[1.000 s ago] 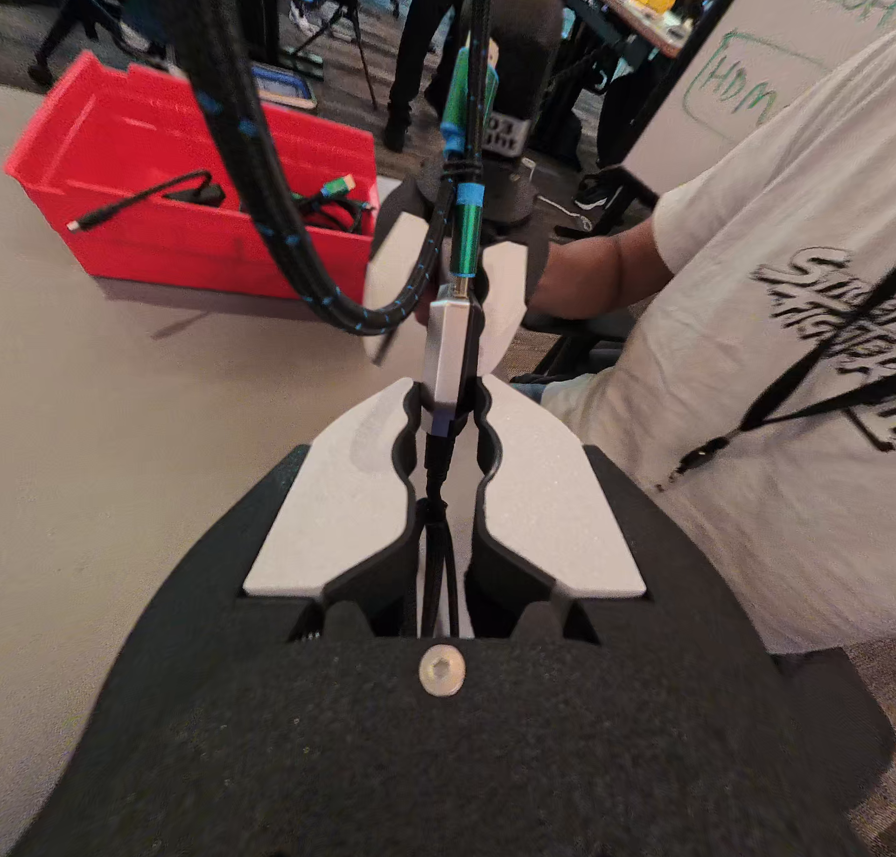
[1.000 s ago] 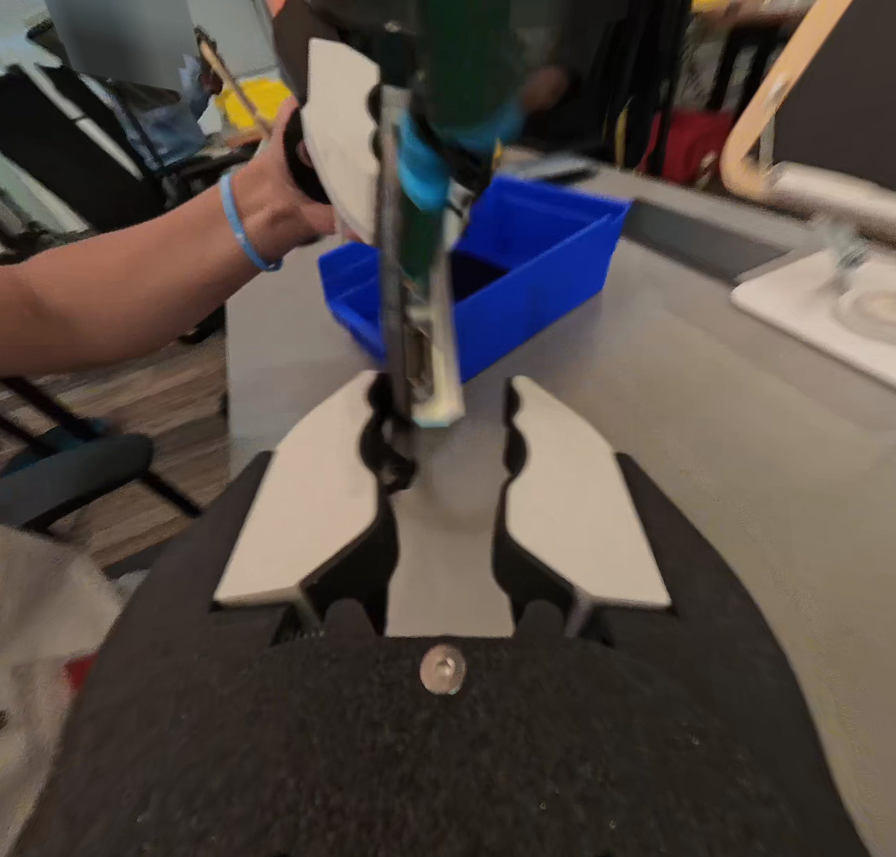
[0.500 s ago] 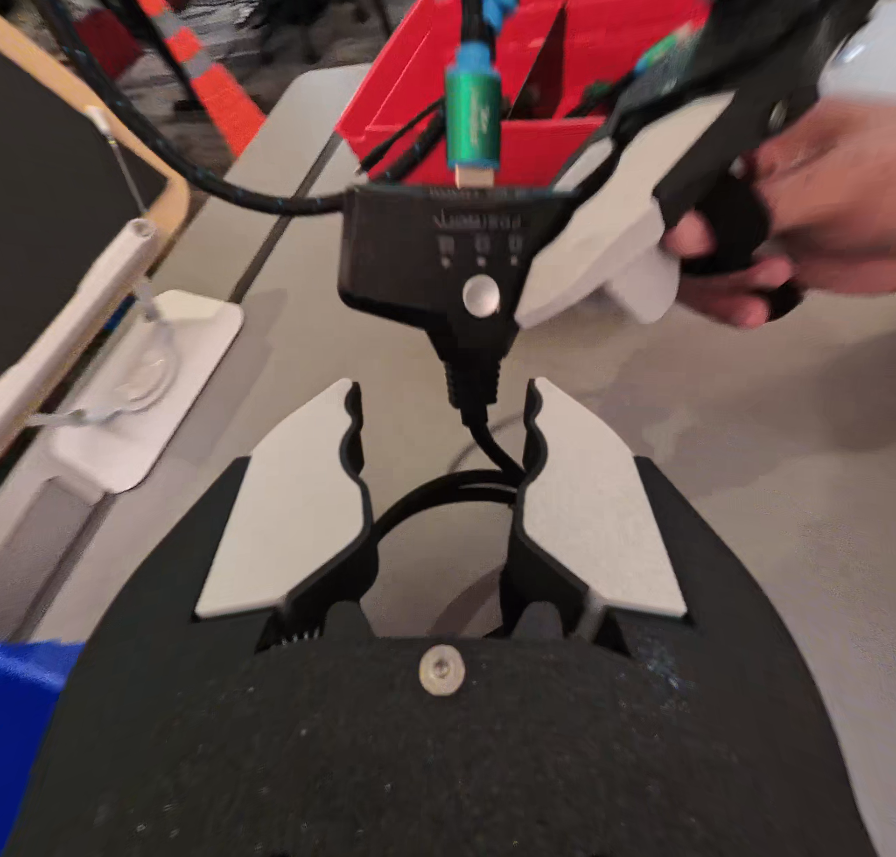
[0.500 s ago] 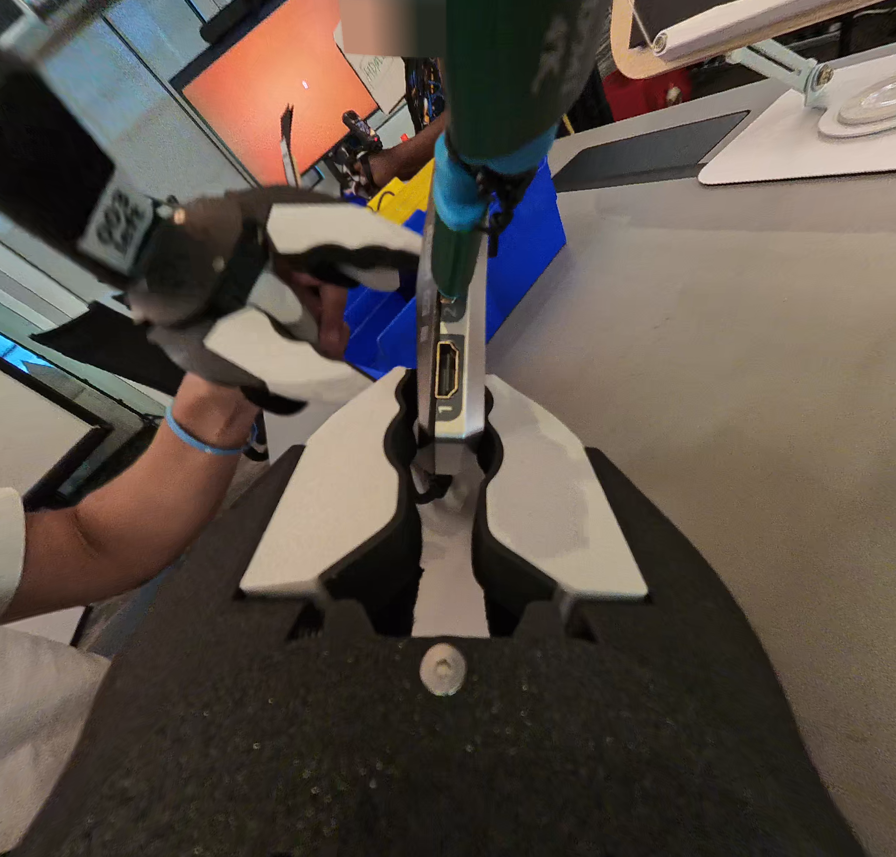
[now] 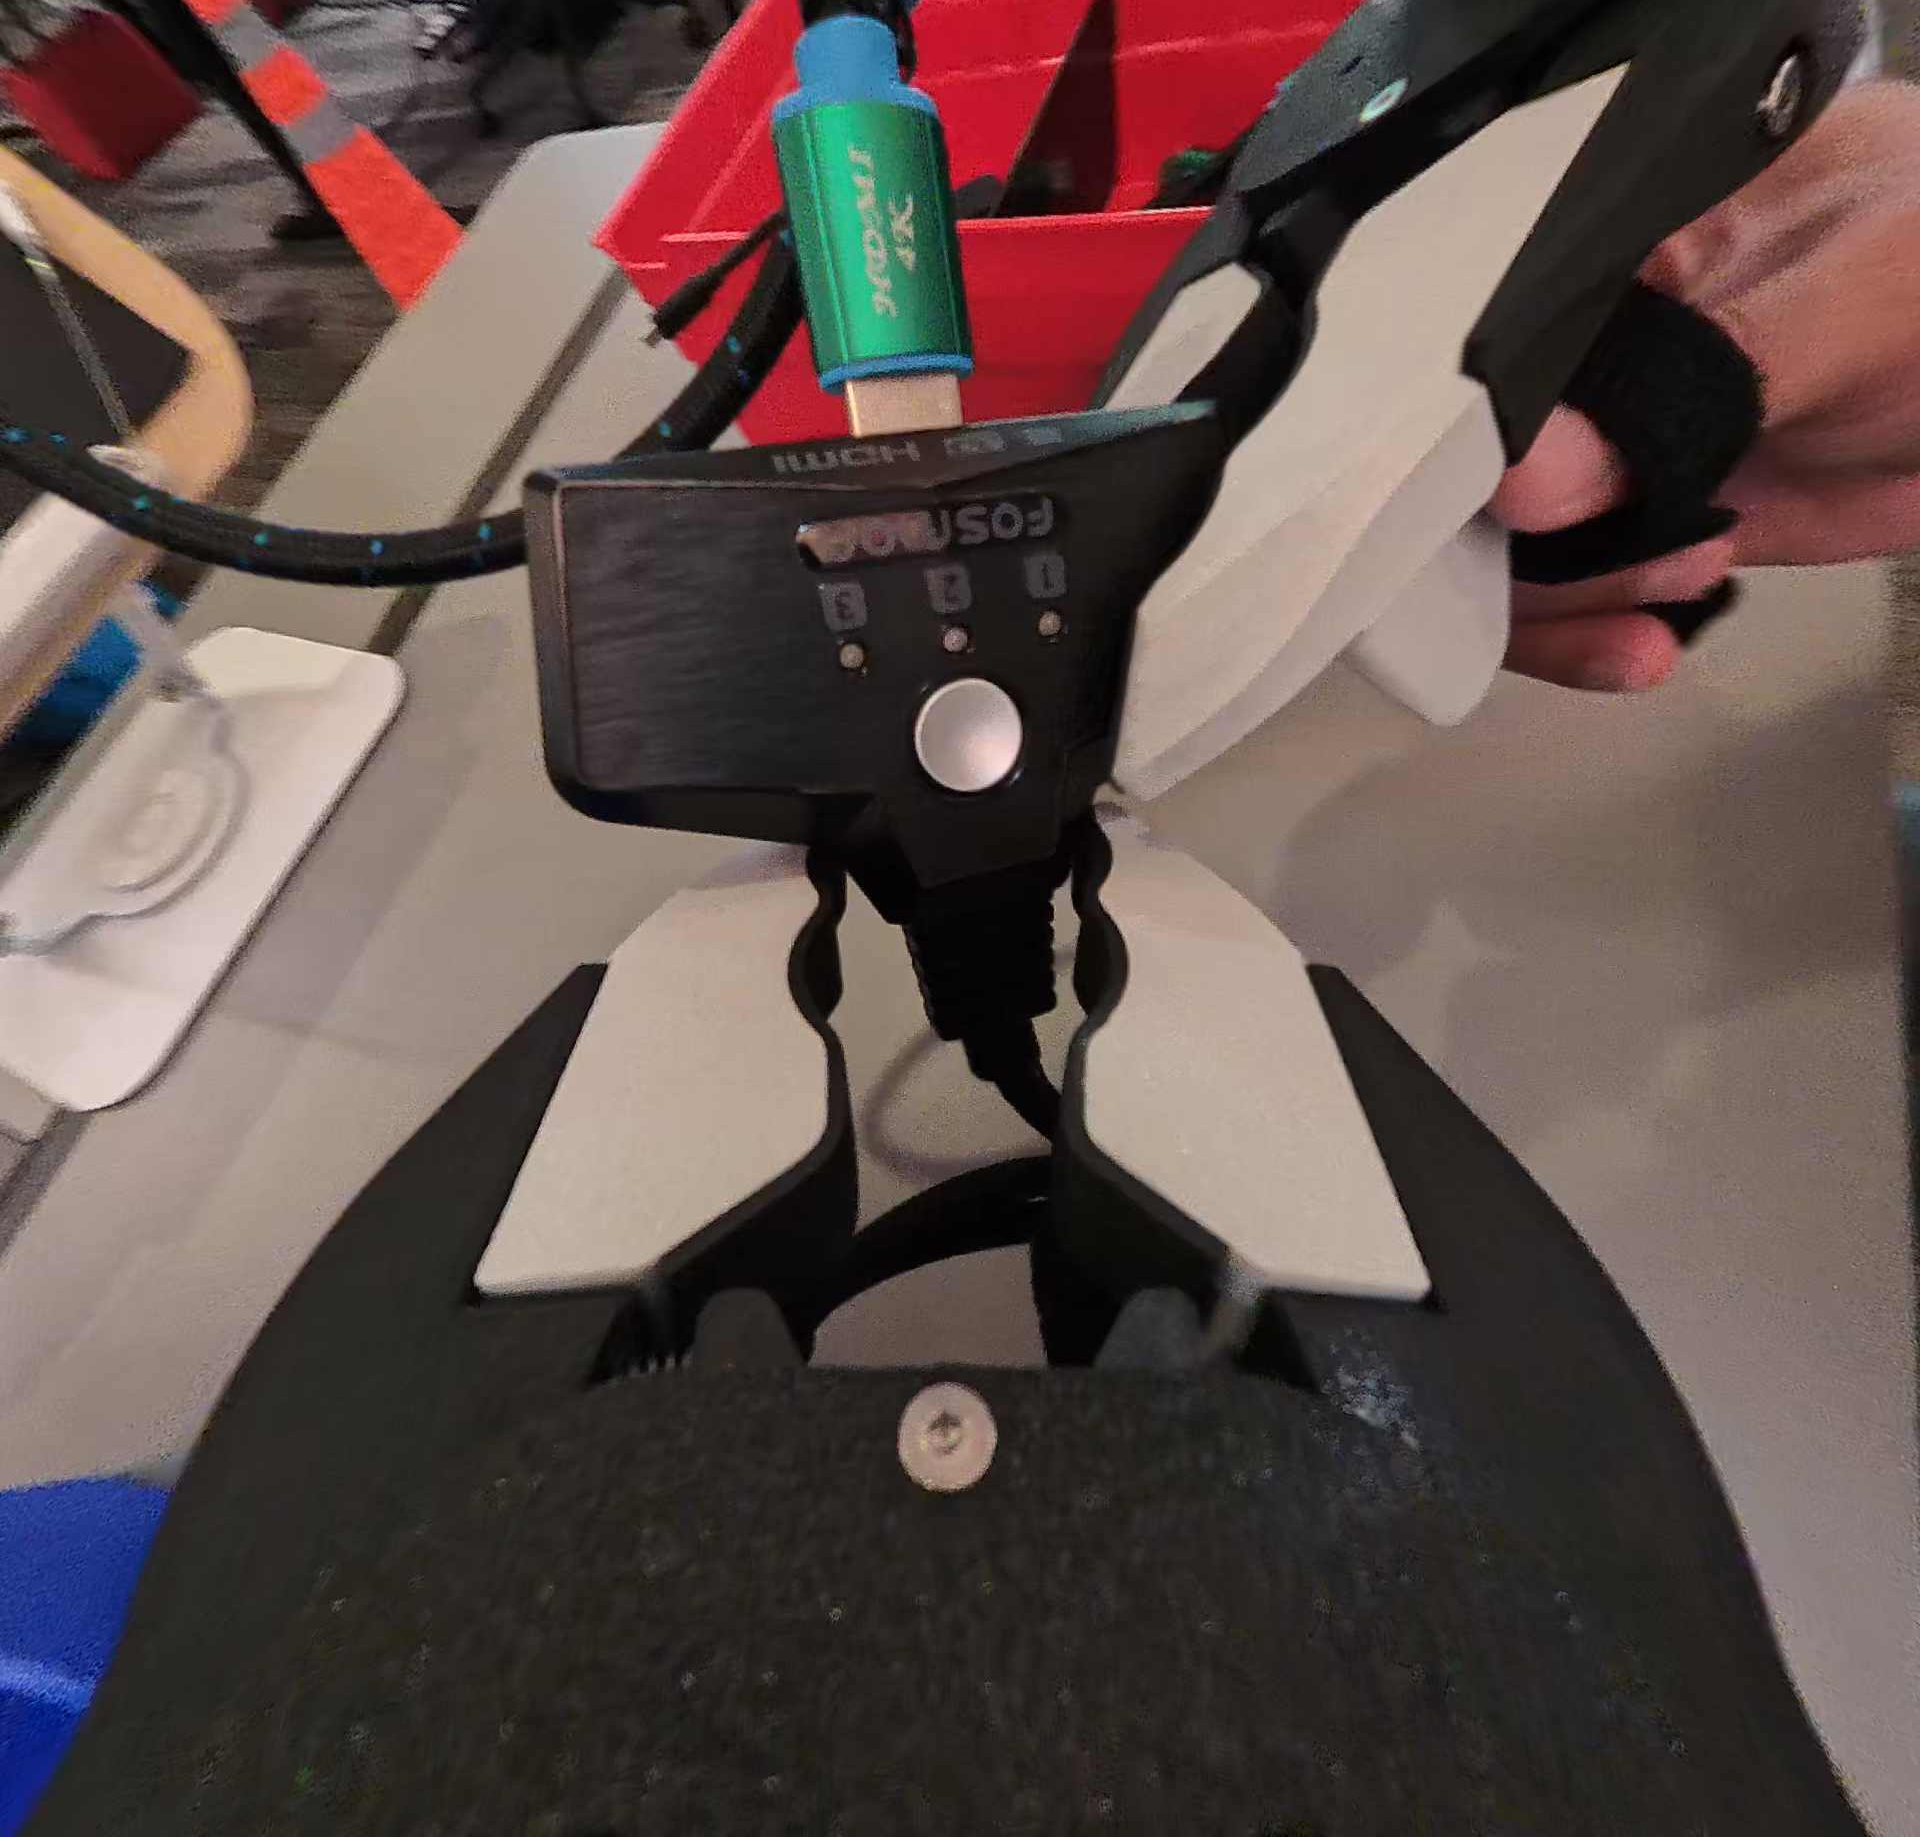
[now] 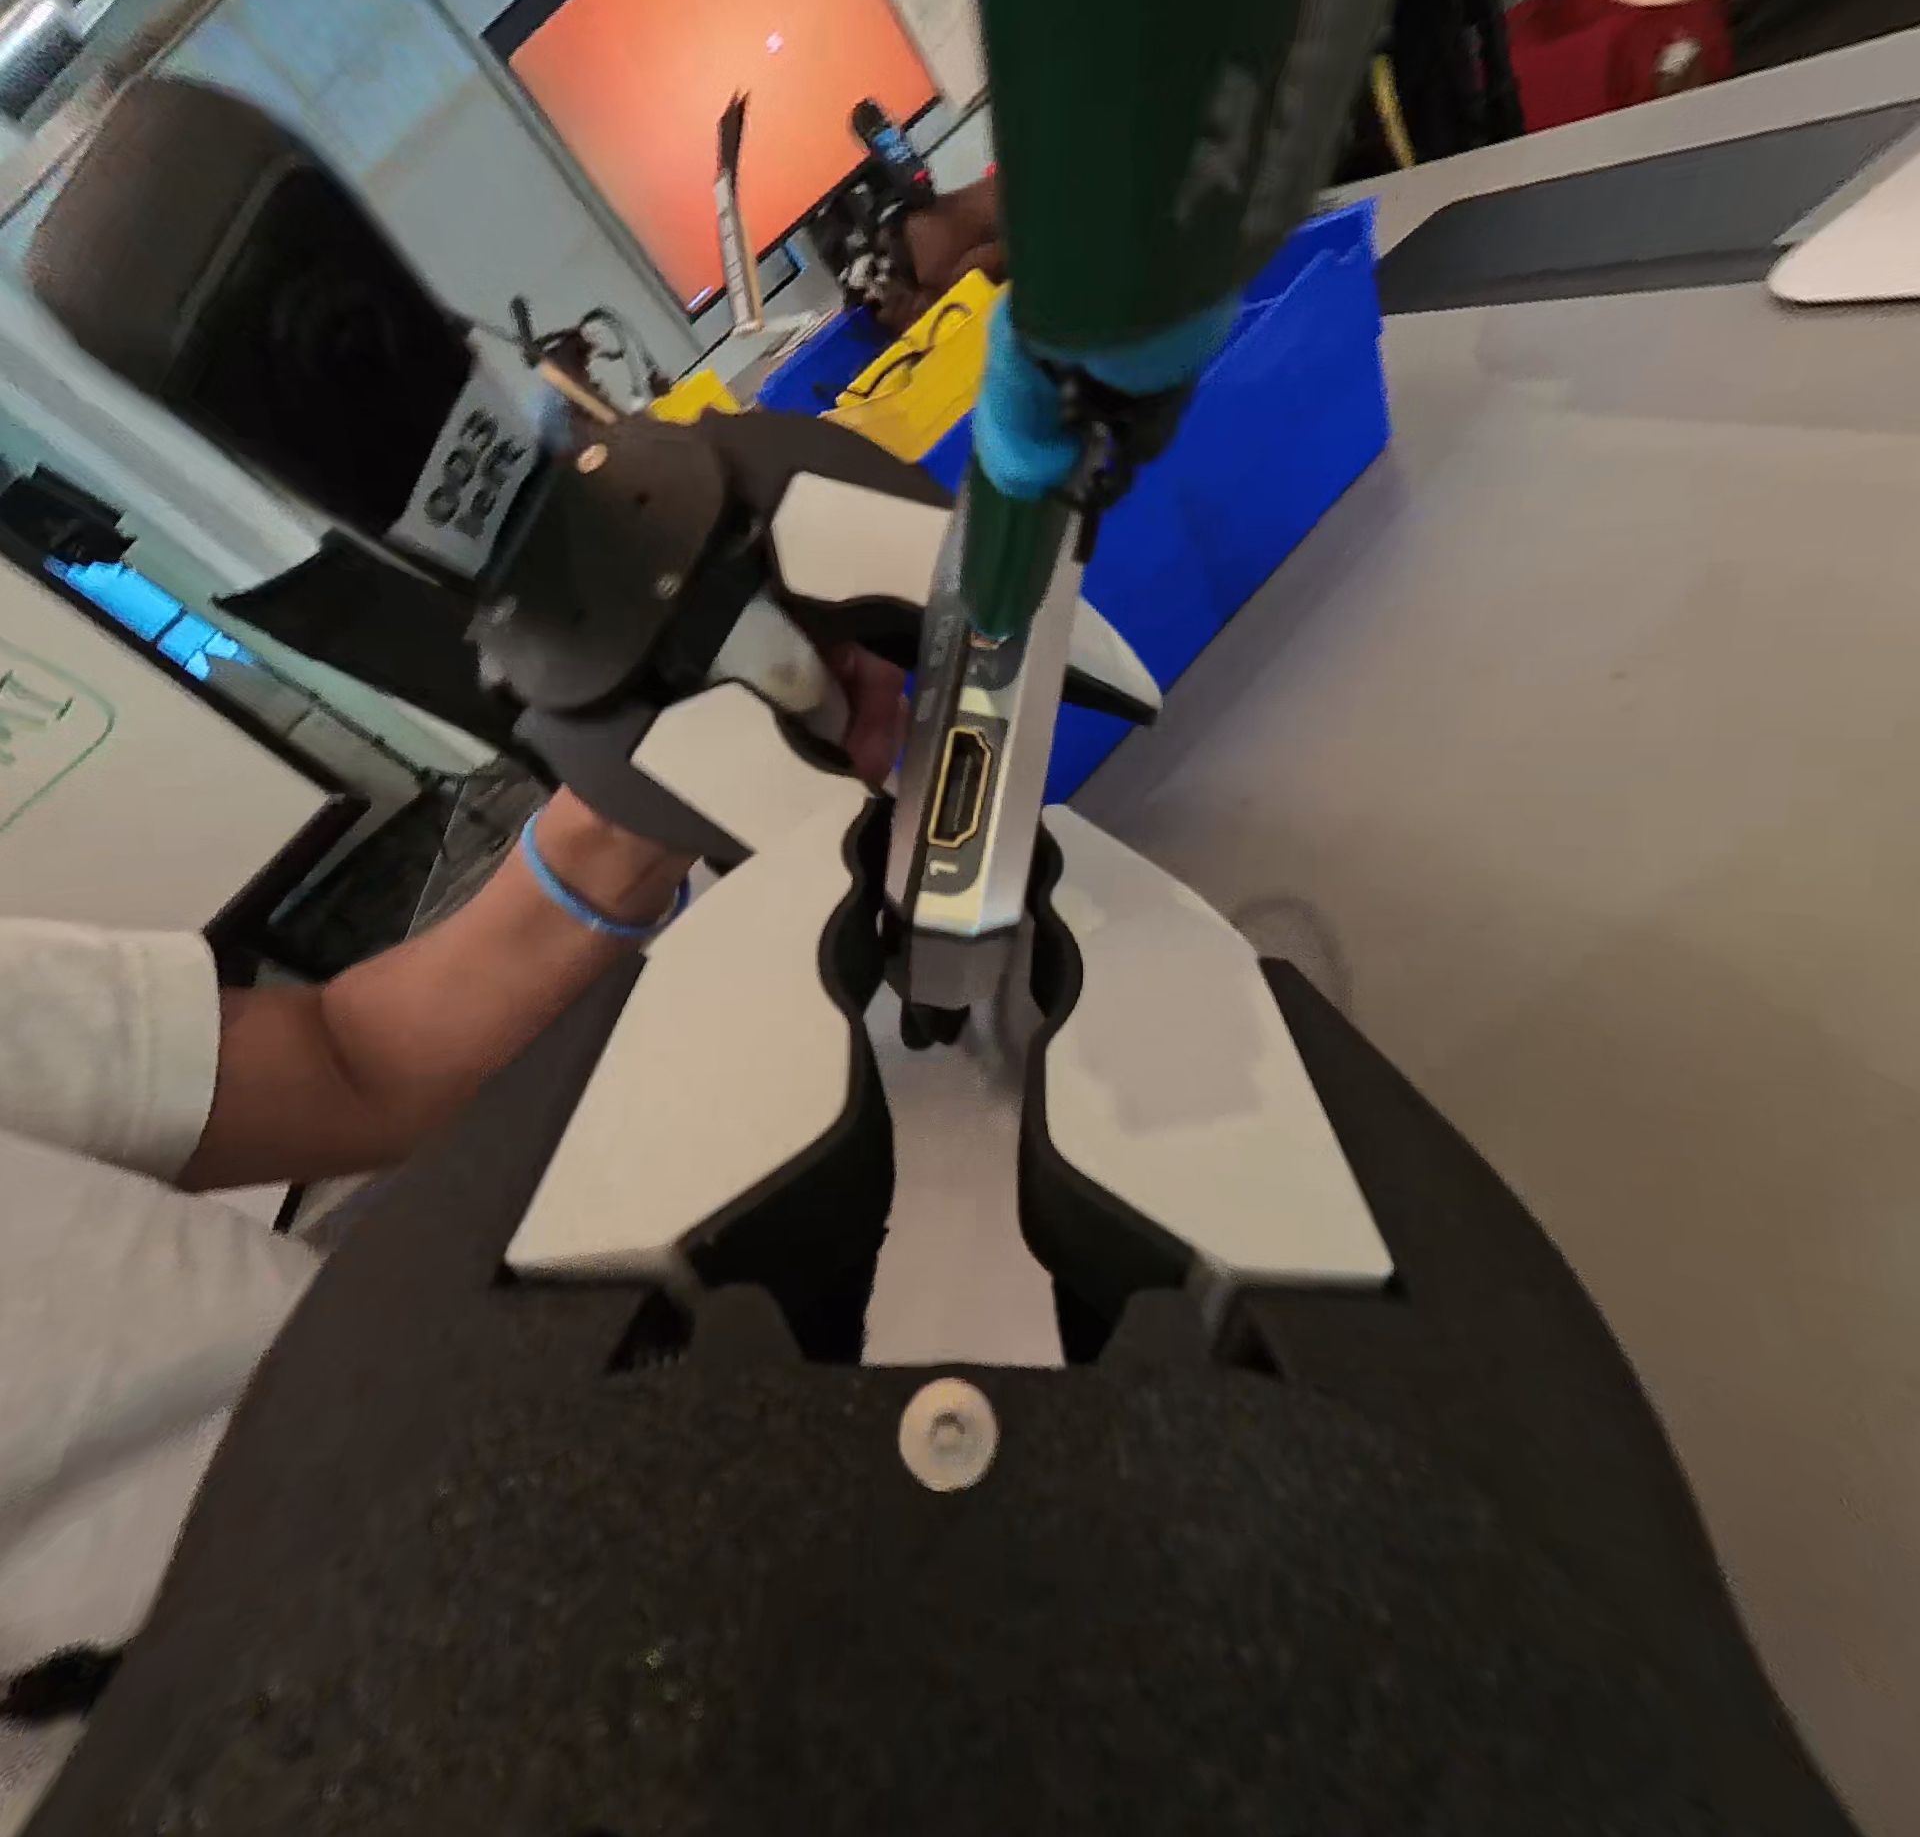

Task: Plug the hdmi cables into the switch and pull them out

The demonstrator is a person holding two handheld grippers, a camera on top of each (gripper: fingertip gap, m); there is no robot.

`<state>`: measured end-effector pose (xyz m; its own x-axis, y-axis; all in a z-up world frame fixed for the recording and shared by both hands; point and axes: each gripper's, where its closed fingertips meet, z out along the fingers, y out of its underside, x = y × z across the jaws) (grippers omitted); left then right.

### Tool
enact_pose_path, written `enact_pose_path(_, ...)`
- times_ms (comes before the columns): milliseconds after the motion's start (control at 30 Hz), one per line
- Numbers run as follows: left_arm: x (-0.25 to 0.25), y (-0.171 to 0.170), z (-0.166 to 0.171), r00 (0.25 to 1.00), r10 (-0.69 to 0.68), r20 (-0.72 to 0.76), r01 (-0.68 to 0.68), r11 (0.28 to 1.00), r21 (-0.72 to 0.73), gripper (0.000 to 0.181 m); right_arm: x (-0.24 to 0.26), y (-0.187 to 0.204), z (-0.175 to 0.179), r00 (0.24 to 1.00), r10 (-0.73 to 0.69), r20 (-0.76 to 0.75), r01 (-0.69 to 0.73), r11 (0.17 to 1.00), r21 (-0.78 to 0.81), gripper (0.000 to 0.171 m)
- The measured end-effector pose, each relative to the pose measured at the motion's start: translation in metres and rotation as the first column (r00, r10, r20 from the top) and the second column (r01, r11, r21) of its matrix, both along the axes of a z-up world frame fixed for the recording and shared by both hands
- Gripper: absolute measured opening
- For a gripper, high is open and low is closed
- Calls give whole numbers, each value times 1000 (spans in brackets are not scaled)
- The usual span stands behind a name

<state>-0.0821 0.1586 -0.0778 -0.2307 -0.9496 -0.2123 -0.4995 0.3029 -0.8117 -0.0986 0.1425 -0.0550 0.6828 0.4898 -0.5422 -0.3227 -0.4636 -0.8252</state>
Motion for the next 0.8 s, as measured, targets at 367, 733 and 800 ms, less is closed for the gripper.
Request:
enact_pose_path(367,-30,-36,10,944,-325,-51,303,919,-251,41,23,-28,53,984,53,172,-108,940,323,56)
enact_pose_path(733,-43,-90,33,768,-640,3,564,675,-476,41,2,-65,75,924,53,378,-291,739,607,43)
enact_pose_path(800,-47,-94,29,739,-673,-23,568,642,-515,41,3,-62,75,910,-9,414,-275,733,622,25)
